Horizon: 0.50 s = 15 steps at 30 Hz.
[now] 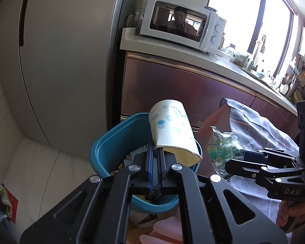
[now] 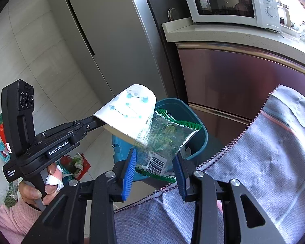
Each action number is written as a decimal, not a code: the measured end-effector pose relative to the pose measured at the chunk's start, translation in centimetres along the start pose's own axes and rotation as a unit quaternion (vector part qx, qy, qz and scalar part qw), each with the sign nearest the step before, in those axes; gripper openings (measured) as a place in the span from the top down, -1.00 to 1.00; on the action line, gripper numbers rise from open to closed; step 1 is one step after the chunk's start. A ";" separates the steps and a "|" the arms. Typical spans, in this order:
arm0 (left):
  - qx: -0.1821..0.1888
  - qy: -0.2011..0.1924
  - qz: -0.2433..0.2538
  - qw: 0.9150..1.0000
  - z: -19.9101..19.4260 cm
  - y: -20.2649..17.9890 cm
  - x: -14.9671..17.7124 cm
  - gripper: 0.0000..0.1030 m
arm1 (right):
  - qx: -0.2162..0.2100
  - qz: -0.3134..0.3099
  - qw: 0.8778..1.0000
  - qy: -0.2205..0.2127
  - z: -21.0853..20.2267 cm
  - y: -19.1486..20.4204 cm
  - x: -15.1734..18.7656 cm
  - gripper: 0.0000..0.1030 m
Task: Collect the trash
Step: 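Lift the paper cup and candy packet and carry them to the teal bin, then open both tools over the teal bin to drop cup and packet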
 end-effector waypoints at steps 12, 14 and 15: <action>-0.025 0.020 -0.006 0.999 2.6 1.2 0.6 0.93 | 0.010 -0.002 0.999 0.045 3.9 -0.2 -1.3 0.34; -0.029 0.024 -0.007 0.999 3.1 1.4 0.8 0.93 | 0.013 -0.002 0.999 0.053 4.6 -0.2 -1.5 0.34; -0.031 0.025 -0.006 0.999 3.3 1.5 0.8 0.93 | 0.014 -0.001 0.998 0.056 5.0 -0.2 -1.7 0.34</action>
Point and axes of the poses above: each gripper's, at about its wrist camera, not at the fingertips, and z roughly the way its jaws point, y to its left, x to its underside, the point moved 2 cm from there along z, roughly the way its jaws point, and after that the axes turned 5 degrees about y, right-handed, at the moved point
